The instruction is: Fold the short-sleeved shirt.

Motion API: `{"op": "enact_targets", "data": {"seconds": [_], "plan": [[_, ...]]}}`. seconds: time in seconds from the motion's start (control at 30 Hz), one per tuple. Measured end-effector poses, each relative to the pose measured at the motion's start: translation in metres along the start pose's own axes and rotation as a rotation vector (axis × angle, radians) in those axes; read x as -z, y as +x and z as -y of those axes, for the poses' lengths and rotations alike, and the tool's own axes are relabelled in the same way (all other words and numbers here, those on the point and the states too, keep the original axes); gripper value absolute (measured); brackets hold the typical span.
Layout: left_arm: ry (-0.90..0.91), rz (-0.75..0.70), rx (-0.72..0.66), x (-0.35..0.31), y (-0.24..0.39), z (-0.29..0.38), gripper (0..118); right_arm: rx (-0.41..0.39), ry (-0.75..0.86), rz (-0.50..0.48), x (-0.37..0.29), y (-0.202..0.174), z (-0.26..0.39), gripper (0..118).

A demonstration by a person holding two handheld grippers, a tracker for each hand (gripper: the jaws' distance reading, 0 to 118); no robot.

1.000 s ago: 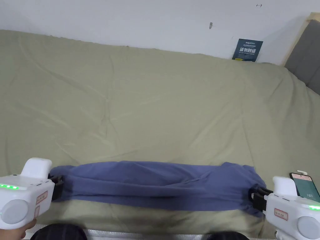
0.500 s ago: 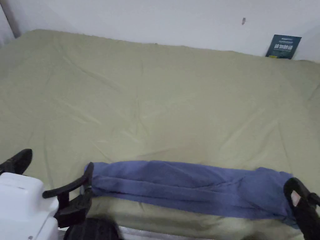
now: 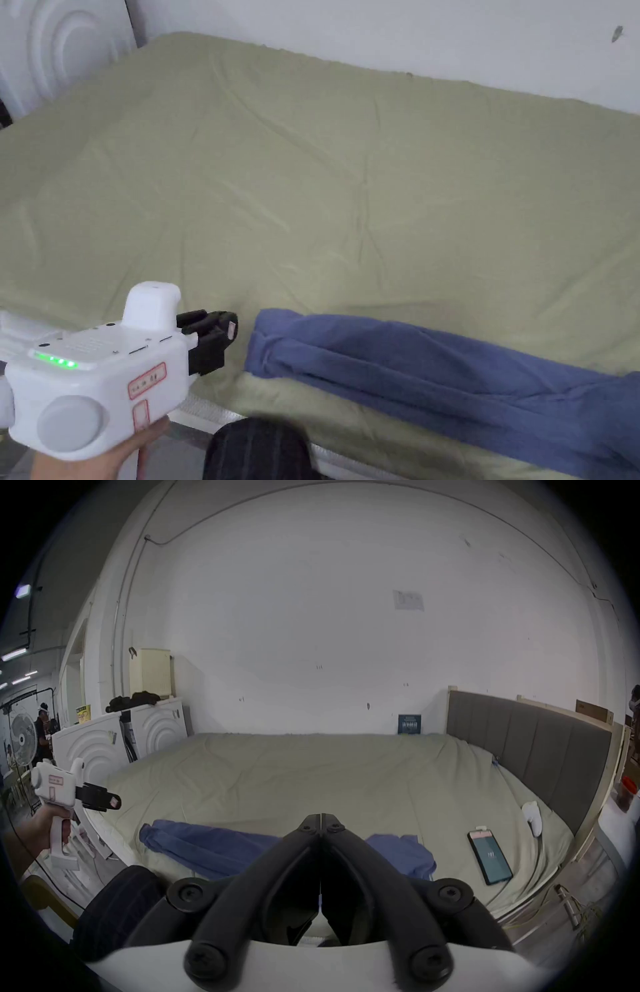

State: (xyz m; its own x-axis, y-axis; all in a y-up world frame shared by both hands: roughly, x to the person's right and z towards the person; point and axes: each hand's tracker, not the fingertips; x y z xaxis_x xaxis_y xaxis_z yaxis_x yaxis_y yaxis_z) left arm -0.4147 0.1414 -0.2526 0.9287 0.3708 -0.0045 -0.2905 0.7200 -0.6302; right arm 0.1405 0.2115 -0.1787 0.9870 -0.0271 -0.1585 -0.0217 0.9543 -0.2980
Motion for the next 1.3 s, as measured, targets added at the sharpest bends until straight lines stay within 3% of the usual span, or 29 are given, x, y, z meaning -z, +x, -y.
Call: {"op": "enact_targets", "data": {"seconds": [0.03, 0.07, 0.17, 0.23, 0.4, 0.47, 0.53, 0.6, 0.63, 0.67, 0.7, 0.73, 0.77, 0.83, 0.9, 0.93, 1.0, 1.1, 1.17, 1.3], "plan": [[-0.023, 0.047, -0.056, 0.007, -0.005, -0.004, 54, 0.004, -0.015, 0.003, 0.001, -0.001, 0.002, 0], [-0.048, 0.074, -0.104, 0.016, -0.018, -0.007, 82, 0.013, -0.029, 0.01, 0.002, -0.003, 0.005, 0], [-0.084, 0.221, -0.288, 0.036, -0.048, -0.007, 115, 0.02, -0.057, 0.017, 0.007, -0.011, 0.008, 0], [-0.128, 0.324, -0.42, 0.056, -0.067, -0.004, 114, 0.016, -0.074, 0.024, 0.011, -0.018, 0.008, 0], [-0.315, 0.5, -0.565, 0.132, -0.095, 0.026, 114, 0.036, -0.113, 0.016, 0.025, -0.027, 0.007, 0], [-0.243, 0.646, -0.618, 0.144, -0.094, 0.033, 116, 0.029, -0.12, 0.009, 0.031, -0.03, 0.007, 0], [-0.192, 0.749, -0.764, 0.152, -0.098, 0.034, 116, 0.024, -0.131, 0.005, 0.037, -0.034, 0.008, 0], [-0.187, 0.751, -0.836, 0.155, -0.104, 0.033, 108, 0.04, -0.147, -0.008, 0.044, -0.036, 0.01, 0], [-0.204, 0.725, -0.775, 0.156, -0.101, 0.031, 68, 0.048, -0.15, -0.013, 0.046, -0.038, 0.011, 0], [-0.264, 0.589, -0.682, 0.16, -0.092, 0.029, 18, 0.055, -0.155, -0.021, 0.05, -0.04, 0.012, 0], [-0.367, 0.413, -0.581, 0.169, -0.084, 0.03, 6, 0.055, -0.161, -0.028, 0.052, -0.043, 0.013, 0], [-0.401, 0.376, -0.505, 0.176, -0.083, 0.036, 6, 0.054, -0.161, -0.032, 0.054, -0.044, 0.015, 0], [-0.332, 0.574, -0.62, 0.17, -0.09, 0.031, 6, 0.053, -0.163, -0.039, 0.056, -0.045, 0.016, 0], [-0.359, 0.429, -0.615, 0.161, -0.078, 0.016, 6, 0.054, -0.165, -0.048, 0.055, -0.049, 0.016, 0], [-0.33, 0.336, -0.45, 0.148, -0.06, -0.004, 6, 0.055, -0.155, -0.058, 0.053, -0.05, 0.016, 0], [-0.319, 0.288, -0.437, 0.143, -0.055, -0.013, 6, 0.056, -0.153, -0.061, 0.053, -0.049, 0.016, 0], [-0.277, 0.283, -0.431, 0.135, -0.061, -0.031, 6, 0.054, -0.152, -0.061, 0.053, -0.047, 0.017, 0], [-0.229, 0.11, -0.255, 0.121, -0.048, -0.071, 6, 0.066, -0.139, -0.062, 0.049, -0.039, 0.014, 0], [-0.195, 0.075, -0.25, 0.113, -0.051, -0.091, 6, 0.067, -0.112, -0.058, 0.045, -0.033, 0.014, 0], [-0.209, -0.218, -0.026, 0.109, -0.048, -0.111, 6, 0.06, -0.08, -0.051, 0.038, -0.024, 0.012, 0]]}}
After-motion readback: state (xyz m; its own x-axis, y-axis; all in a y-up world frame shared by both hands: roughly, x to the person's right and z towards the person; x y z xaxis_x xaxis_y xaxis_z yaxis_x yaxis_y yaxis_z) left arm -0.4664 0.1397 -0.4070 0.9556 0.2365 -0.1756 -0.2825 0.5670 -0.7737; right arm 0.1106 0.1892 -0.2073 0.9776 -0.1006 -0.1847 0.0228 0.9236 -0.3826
